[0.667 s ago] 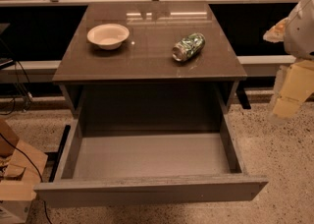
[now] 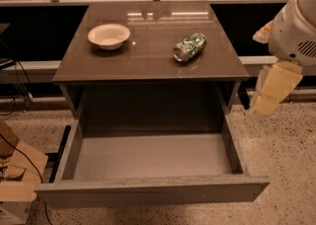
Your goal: Place green can into top drawer
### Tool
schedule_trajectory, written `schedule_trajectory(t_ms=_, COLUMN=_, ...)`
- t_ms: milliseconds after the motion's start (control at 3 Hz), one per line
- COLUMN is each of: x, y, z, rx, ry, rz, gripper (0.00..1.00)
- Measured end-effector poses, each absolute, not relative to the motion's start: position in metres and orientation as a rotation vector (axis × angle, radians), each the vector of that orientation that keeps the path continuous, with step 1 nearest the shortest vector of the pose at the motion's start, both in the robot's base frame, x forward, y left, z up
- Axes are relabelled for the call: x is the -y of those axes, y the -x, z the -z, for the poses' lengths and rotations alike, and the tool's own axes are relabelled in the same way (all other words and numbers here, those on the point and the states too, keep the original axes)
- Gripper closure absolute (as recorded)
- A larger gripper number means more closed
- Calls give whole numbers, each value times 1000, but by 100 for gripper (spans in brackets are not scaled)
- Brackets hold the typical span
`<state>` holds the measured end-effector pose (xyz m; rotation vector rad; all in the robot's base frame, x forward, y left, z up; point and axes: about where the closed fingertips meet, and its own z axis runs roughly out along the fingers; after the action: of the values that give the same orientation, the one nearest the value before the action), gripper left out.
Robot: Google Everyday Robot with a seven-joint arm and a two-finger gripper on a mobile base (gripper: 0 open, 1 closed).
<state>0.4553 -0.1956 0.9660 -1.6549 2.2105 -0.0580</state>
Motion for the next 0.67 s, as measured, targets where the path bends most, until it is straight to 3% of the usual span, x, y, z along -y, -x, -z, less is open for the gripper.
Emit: schedule_trajectory(t_ms=667, x=177, y=-496, z=-940, rx=-2194, ry=1458, rz=-185, gripper=0)
